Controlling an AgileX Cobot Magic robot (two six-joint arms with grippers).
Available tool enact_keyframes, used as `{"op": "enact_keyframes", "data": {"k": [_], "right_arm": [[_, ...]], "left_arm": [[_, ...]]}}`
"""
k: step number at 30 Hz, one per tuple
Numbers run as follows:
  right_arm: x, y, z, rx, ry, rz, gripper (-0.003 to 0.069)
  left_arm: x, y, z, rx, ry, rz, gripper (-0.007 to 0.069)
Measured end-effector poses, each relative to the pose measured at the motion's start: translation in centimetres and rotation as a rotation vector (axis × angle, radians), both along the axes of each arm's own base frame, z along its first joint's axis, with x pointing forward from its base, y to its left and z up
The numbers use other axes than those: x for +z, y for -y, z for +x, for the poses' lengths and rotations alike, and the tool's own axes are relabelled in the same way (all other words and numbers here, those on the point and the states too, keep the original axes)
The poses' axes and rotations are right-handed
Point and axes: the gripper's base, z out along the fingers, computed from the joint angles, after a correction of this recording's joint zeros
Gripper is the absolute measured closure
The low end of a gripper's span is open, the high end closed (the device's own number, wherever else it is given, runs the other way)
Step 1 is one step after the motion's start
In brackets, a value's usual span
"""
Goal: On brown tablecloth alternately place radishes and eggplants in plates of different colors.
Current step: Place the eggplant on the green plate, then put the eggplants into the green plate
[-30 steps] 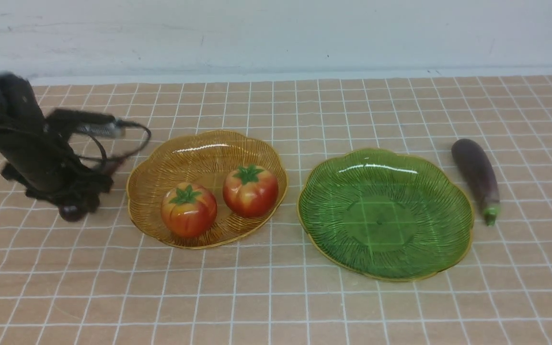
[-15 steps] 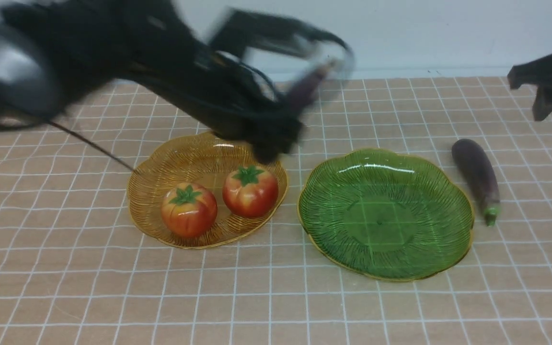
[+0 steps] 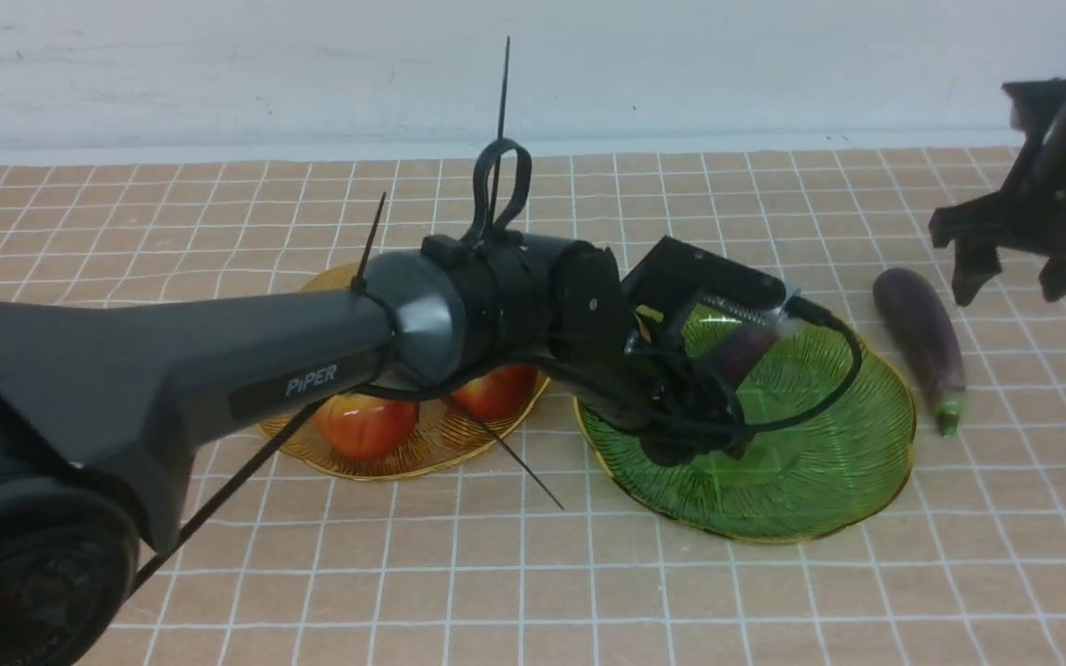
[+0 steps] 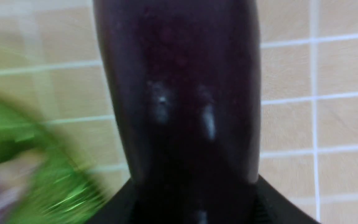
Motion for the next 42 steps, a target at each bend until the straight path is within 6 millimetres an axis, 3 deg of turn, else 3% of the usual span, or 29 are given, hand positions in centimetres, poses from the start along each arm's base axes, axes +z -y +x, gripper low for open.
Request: {"op": "enact_keyframes", "data": {"k": [1,4,7,9,15,19,24,35,38,42], "right_arm": [[2.4,-0.1,-0.7,-0.006,0.035,0.018,0.0327],[7.1,-1.3,-2.5,0.001,0.111,0.089,0.0327],[9.3,-3.5,-3.9,0.062,0.152,0.141,0.0327],[9.3,-5.4,-4.4,0.116,0.139,0.16,0.0327],[4.9,-8.4,-4.7,0.172,-0.001,0.164,0.0327],[0.9,-8.9,-4.4,0.147,-0.111,0.159,0.0327],[-0.5,-9.0,-4.2,0.112,-0.148,0.162,0.0307],[0.3,-9.2,-4.5,0.073,-0.129,0.147,0.0023],[2.9,-9.6,-5.3,0.11,-0.067,0.152,0.0006],[9.0,-9.9,-8.1,0.158,0.081,0.168,0.0055]], "left_arm": [[0.7,-0.6,-0.3,0.016,0.015,0.001,0.0628],[2.7,-3.6,-1.6,0.098,0.077,0.017,0.0628],[3.1,-6.6,-3.2,0.193,0.094,0.027,0.0628],[2.8,-7.9,-4.1,0.234,0.09,0.027,0.0628],[2.2,-10.0,-6.8,0.271,0.084,0.016,0.0628],[2.2,-11.0,-8.5,0.273,0.096,0.0,0.0628],[2.6,-12.0,-10.0,0.289,0.128,-0.013,0.0628],[3.7,-13.6,-11.6,0.342,0.183,-0.018,0.0628],[3.6,-13.8,-11.7,0.351,0.173,0.004,0.0628],[3.5,-14.0,-11.9,0.359,0.159,0.024,0.0628]]}}
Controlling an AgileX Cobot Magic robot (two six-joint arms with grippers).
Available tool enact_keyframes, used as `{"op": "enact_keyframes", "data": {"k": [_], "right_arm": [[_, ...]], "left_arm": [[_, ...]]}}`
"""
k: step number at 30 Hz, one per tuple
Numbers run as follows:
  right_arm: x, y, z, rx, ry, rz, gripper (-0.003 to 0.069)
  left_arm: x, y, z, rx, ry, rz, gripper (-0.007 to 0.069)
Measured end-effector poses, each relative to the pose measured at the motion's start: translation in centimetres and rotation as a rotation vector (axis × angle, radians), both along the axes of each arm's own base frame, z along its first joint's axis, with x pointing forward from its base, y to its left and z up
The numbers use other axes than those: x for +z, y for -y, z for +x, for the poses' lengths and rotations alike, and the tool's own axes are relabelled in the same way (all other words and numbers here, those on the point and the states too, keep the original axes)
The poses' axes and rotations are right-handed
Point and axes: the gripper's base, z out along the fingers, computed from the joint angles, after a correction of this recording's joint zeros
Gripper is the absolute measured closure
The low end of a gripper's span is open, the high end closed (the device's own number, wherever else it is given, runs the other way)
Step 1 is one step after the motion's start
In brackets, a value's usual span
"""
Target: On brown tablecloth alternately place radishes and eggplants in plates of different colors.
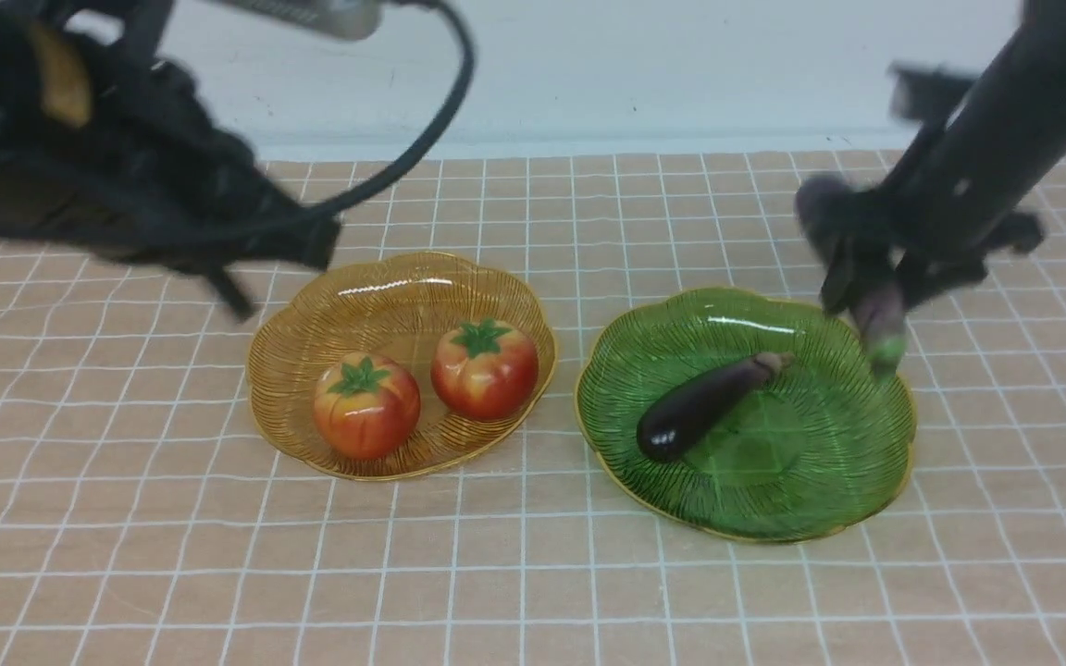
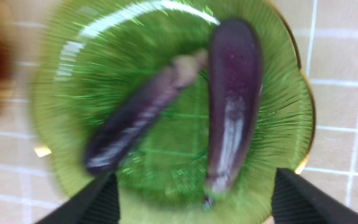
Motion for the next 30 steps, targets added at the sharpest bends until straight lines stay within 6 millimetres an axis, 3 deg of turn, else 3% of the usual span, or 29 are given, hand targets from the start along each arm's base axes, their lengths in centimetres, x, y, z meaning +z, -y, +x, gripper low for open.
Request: {"op": "enact_keyframes", "data": {"k": [5,9,12,13,14,16,21,27,30], "right_arm": [[6.0,0.4,-4.9,0.036,0.165,-0.01,0.0209],[10.8,2.2,-11.2,0.039,0.331,-0.038,0.0402],[13.3,4.7,-17.9,0.01,0.556,-0.047,0.058],[13.7,5.9,-20.9,-0.005,0.702,-0.042,0.0629],[13.7,6.4,-22.1,-0.01,0.767,-0.038,0.0645],[12.7,8.0,-27.0,-0.035,1.031,-0.005,0.0665],[9.1,9.6,-32.1,-0.079,1.283,0.074,0.0672],[2.4,10.0,-34.1,-0.091,1.411,0.131,0.0674],[0.6,10.0,-34.6,-0.061,1.489,0.112,0.0674]], "left_arm": [[-0.1,-0.1,-0.1,0.006,-0.008,0.011,0.0628],[-0.1,-0.2,-0.1,0.008,-0.014,0.014,0.0628],[-0.2,-0.2,-0.2,0.013,-0.028,0.02,0.0628],[-0.2,-0.3,-0.2,0.014,-0.031,0.021,0.0628],[-0.2,-0.2,-0.2,0.013,-0.032,0.02,0.0628],[-0.2,-0.2,-0.3,0.011,-0.036,0.013,0.0628],[-0.2,-0.1,-0.3,0.009,-0.038,0.008,0.0628],[-0.2,0.0,-0.3,0.004,-0.041,-0.006,0.0628],[-0.1,-0.2,-0.7,0.001,-0.035,-0.021,0.0628]]}}
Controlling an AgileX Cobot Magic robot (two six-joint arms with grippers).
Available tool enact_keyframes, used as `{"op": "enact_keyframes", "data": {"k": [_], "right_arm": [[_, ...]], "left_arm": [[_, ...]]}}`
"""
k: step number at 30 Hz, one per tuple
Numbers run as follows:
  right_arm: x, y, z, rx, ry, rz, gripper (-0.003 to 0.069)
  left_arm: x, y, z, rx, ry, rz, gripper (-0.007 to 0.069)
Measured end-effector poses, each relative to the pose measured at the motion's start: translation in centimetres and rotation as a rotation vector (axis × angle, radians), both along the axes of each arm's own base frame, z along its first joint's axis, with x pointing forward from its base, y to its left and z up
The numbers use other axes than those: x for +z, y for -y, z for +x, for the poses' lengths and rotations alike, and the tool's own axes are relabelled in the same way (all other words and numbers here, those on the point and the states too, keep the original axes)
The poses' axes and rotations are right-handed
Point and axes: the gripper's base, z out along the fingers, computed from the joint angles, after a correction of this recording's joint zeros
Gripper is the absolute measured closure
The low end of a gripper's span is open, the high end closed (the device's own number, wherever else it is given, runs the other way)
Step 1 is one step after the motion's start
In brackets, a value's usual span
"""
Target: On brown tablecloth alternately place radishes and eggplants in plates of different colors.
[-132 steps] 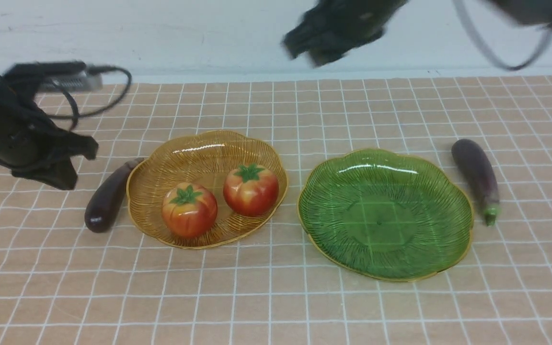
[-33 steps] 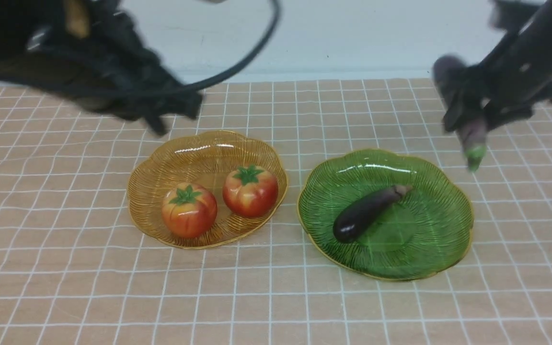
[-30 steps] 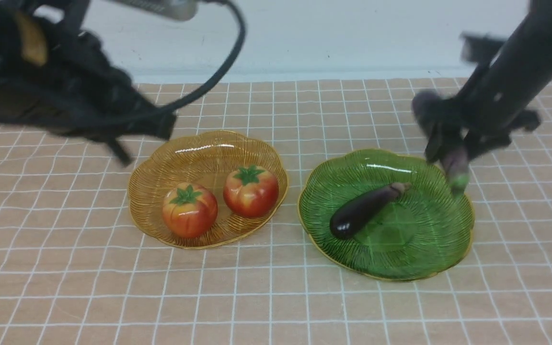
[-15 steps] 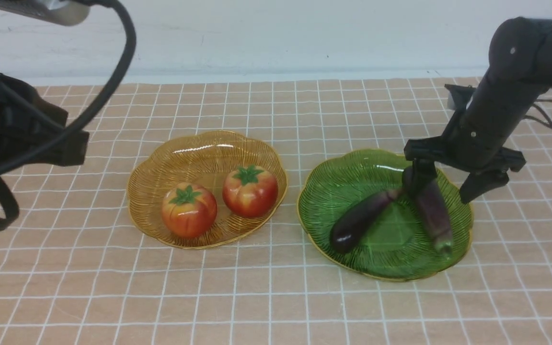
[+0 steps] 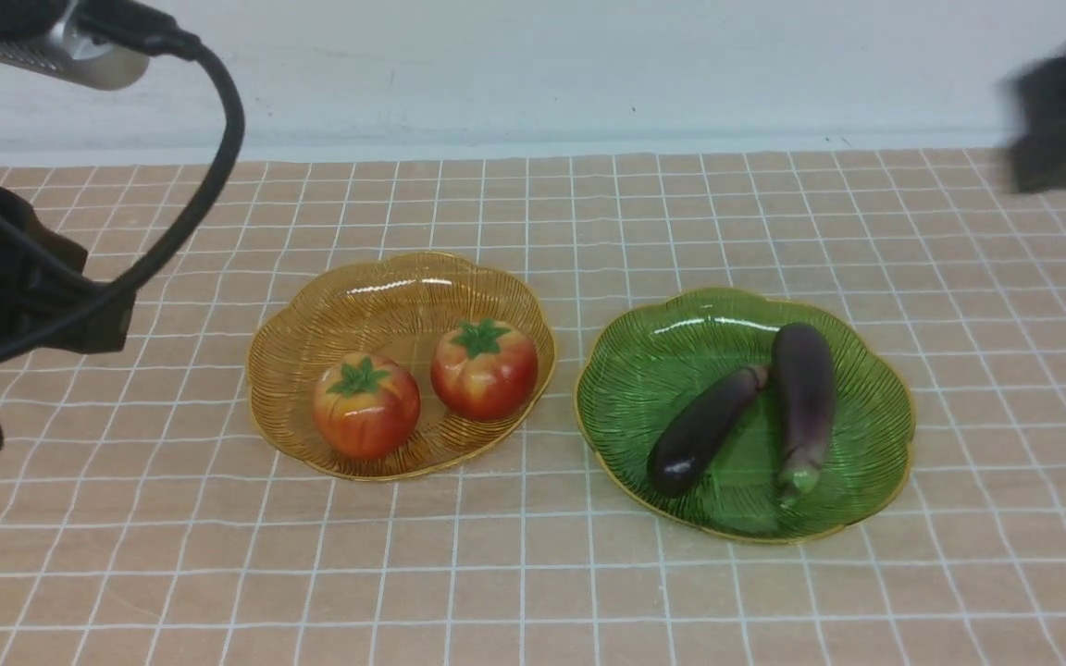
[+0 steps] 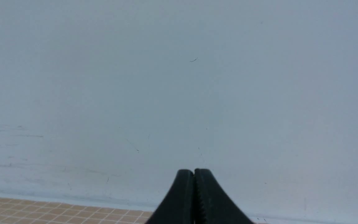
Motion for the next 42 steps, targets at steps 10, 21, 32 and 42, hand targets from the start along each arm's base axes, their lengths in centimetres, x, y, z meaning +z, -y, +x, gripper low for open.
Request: {"op": "enact_keyframes", "data": {"k": [10,21,32,42], "right_arm": [[-1.1,-0.1,0.3,-0.02,0.012,-0.065,0.0674],[-1.5,0.0,0.5,-0.032,-0.01,-0.082,0.0674],[-1.5,0.0,0.5,-0.033,-0.011,-0.083,0.0674],[-1.5,0.0,0.5,-0.033,-0.012,-0.083,0.0674]], "left_arm": [[-1.5,-2.3,-4.3,-0.009,0.127,-0.095,0.0628],[-6.2,-5.0,-9.5,-0.043,0.311,-0.208,0.0628],[-8.2,-6.4,-11.8,-0.035,0.343,-0.228,0.0628],[-9.0,-6.5,-11.8,-0.027,0.307,-0.21,0.0628]]}}
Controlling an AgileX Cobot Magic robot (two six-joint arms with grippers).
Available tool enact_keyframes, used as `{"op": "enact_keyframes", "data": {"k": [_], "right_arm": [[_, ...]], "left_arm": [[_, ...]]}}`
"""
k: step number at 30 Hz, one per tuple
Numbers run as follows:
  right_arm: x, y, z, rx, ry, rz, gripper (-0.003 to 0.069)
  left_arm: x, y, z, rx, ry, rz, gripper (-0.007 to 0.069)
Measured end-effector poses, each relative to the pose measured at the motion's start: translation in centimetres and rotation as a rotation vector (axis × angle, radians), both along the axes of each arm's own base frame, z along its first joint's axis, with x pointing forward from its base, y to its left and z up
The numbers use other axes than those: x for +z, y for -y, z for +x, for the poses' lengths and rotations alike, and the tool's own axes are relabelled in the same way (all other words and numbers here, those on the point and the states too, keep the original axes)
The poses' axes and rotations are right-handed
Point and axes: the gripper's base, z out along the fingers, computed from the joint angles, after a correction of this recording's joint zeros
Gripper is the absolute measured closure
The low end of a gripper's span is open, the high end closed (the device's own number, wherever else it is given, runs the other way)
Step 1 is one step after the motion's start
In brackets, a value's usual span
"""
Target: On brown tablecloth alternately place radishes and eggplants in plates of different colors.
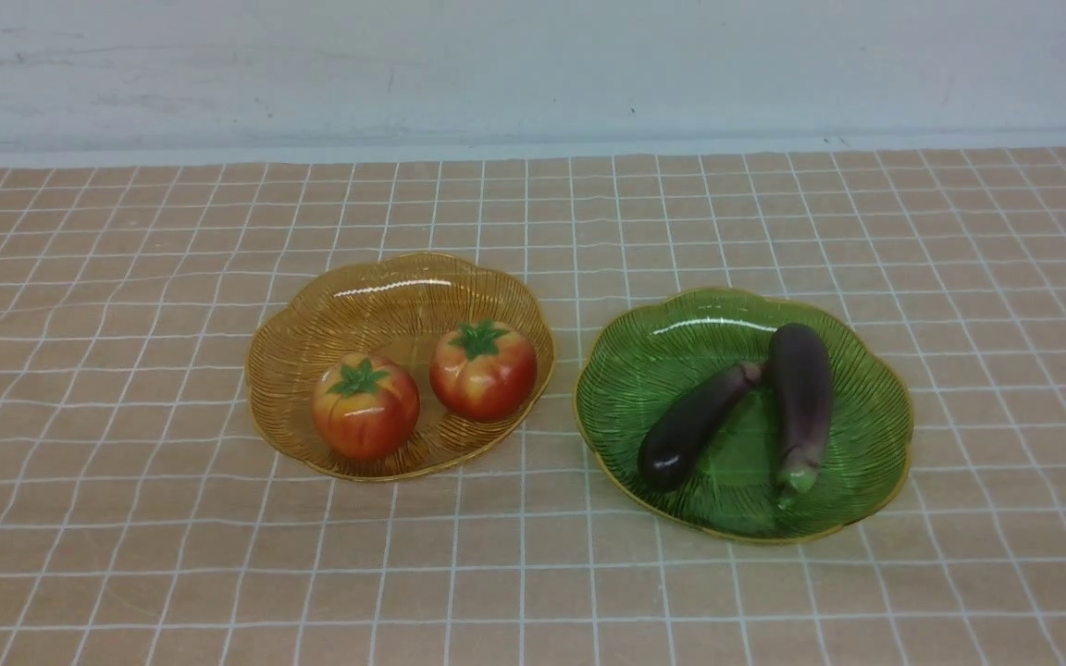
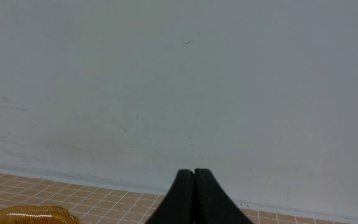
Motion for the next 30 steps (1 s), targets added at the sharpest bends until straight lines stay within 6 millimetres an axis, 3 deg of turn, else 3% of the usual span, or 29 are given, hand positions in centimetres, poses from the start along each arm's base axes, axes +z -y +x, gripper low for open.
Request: {"op": "enact_keyframes", "data": {"k": [5,10,16,24,27,30], "right_arm": [[0.0,0.0,0.0,0.0,0.0,0.0,0.0674],[0.0,0.0,0.0,0.0,0.0,0.0,0.0674],[0.0,0.0,0.0,0.0,0.0,0.0,0.0674],[0.0,0.0,0.0,-0.001,-0.001,0.0,0.0674],[0.0,0.0,0.0,-0.001,-0.001,0.0,0.0674],[0.0,0.0,0.0,-0.001,-0.001,0.0,0.0674]], "left_arm": [[-0.1,-0.1,-0.2,-0.002,0.062,-0.019,0.0628],[-1.9,0.0,-0.3,0.02,0.159,-0.031,0.0628],[-5.8,0.2,-0.1,0.081,0.241,-0.007,0.0628],[-13.6,0.3,0.9,0.129,0.158,0.094,0.0628],[-15.0,0.3,0.9,0.129,0.118,0.118,0.0628],[-15.2,0.2,1.0,0.124,0.116,0.139,0.0628]]}}
